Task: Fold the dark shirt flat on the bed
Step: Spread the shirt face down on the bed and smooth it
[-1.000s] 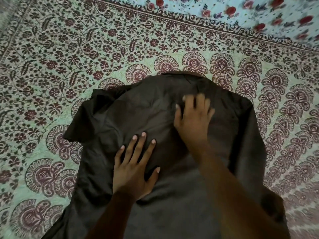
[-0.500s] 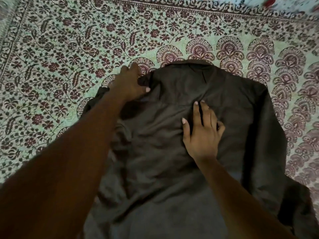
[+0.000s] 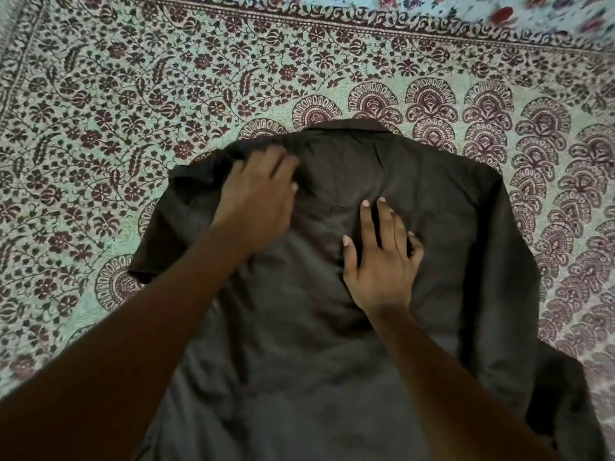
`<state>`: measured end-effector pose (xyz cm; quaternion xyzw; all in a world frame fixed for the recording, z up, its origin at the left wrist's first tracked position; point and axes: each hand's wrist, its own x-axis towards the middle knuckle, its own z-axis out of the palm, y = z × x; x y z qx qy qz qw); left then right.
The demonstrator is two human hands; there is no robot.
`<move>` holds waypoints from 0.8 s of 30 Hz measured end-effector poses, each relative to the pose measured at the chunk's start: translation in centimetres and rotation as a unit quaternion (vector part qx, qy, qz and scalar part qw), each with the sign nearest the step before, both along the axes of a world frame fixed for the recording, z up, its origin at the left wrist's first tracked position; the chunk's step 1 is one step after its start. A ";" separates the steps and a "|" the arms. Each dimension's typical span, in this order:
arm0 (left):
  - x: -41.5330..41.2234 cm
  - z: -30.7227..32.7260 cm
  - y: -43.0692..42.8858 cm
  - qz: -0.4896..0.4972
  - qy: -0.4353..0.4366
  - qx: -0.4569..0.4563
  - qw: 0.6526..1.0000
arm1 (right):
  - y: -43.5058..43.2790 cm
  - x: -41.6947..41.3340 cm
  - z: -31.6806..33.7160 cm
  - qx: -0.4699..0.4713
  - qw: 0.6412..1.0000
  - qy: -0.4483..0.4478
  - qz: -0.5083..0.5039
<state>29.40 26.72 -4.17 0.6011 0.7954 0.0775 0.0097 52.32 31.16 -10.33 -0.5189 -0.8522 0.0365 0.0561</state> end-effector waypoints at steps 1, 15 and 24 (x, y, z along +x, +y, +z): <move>1.0 -0.9 -1.1 -0.022 -0.020 -0.041 0.999 | 0.0 0.0 0.0 -0.003 1.000 -0.009 0.010; -0.2 0.7 11.2 0.118 -0.175 -0.094 0.973 | 8.7 -1.0 -0.1 -0.048 0.997 0.058 -0.029; 1.1 0.5 13.5 -0.004 0.017 -0.076 0.997 | 8.3 -1.0 -1.2 0.002 0.999 0.017 -0.046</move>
